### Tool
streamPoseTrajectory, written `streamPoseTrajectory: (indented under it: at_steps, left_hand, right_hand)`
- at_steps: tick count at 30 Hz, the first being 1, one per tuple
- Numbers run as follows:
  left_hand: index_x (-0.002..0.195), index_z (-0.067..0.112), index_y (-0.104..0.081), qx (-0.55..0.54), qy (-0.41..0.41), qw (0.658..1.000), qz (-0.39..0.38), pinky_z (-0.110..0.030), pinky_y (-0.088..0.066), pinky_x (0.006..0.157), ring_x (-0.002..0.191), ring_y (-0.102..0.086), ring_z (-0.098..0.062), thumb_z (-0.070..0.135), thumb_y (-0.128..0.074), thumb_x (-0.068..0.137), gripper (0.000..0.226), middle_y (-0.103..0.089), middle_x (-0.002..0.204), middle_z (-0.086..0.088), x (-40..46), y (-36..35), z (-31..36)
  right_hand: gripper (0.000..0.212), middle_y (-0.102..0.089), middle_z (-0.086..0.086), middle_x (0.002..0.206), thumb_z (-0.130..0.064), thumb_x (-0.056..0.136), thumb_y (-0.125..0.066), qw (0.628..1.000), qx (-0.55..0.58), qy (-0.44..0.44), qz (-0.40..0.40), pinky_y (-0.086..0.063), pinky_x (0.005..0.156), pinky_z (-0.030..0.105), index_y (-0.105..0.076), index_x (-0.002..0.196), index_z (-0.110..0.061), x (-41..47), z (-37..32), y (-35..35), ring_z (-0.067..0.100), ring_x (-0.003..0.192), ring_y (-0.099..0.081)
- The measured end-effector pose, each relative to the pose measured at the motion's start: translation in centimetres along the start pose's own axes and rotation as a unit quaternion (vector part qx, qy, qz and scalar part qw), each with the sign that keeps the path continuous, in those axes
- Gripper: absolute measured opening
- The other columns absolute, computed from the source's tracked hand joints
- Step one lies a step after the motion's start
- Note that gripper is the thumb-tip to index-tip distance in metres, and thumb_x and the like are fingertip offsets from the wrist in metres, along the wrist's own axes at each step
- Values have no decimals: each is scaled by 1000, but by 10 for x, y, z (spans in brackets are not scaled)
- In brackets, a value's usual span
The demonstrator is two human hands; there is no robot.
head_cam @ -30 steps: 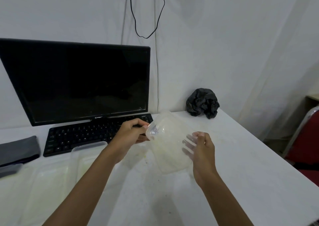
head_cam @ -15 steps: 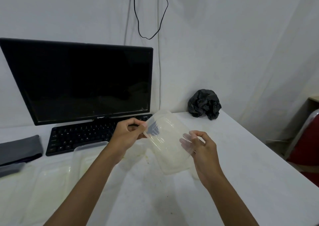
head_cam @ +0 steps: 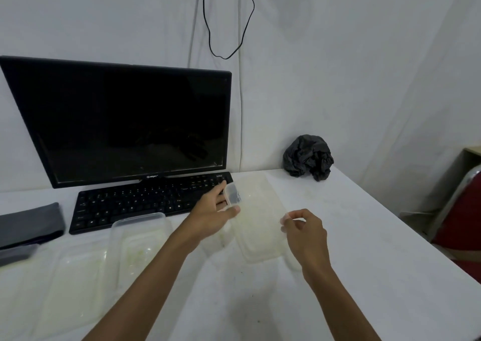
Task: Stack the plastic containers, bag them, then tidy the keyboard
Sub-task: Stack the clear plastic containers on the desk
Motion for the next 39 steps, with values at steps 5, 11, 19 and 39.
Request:
streamPoseTrajectory:
  at_steps: [5,11,19,39]
  left_hand:
    - [169,42,-18,193,-10,981,-4,-40,-33,126,158,-32,-22,33,-66,105,80,-33,172,1,0,-14,-9]
    - [164,46,-25,205,16,978,30,-47,-51,111,138,-53,-26,41,-56,107,66,-49,154,-9,0,-24,-19]
    - [163,49,-17,150,70,986,-22,-37,-63,93,85,-80,-17,52,-69,98,83,-67,117,-4,-2,-39,-25]
    - [167,43,-23,116,64,991,19,-42,-62,97,94,-74,-18,40,-72,97,86,-51,136,1,33,-67,-10]
  right_hand:
    - [14,-75,-2,108,-31,105,-65,994,-109,20,2,-51,81,33,-73,105,-20,3,13,-10,18,101,-69]
    - [33,-67,8,133,-45,108,-55,978,-196,40,55,-48,106,50,-77,120,-24,6,19,5,33,125,-61]
    - [66,-40,7,169,-60,97,-68,946,-316,-26,-62,-33,121,49,-57,153,-28,20,54,31,31,155,-34]
    - [106,-19,9,178,-63,80,-84,960,-271,0,-69,-24,127,51,-36,167,-27,43,78,59,30,163,-19]
Point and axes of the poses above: each hand's wrist, its own x-axis towards the middle knuckle, its own y-axis out of the back of the hand, z = x × y, the point moved 6 cm from there along x, towards the middle knuckle
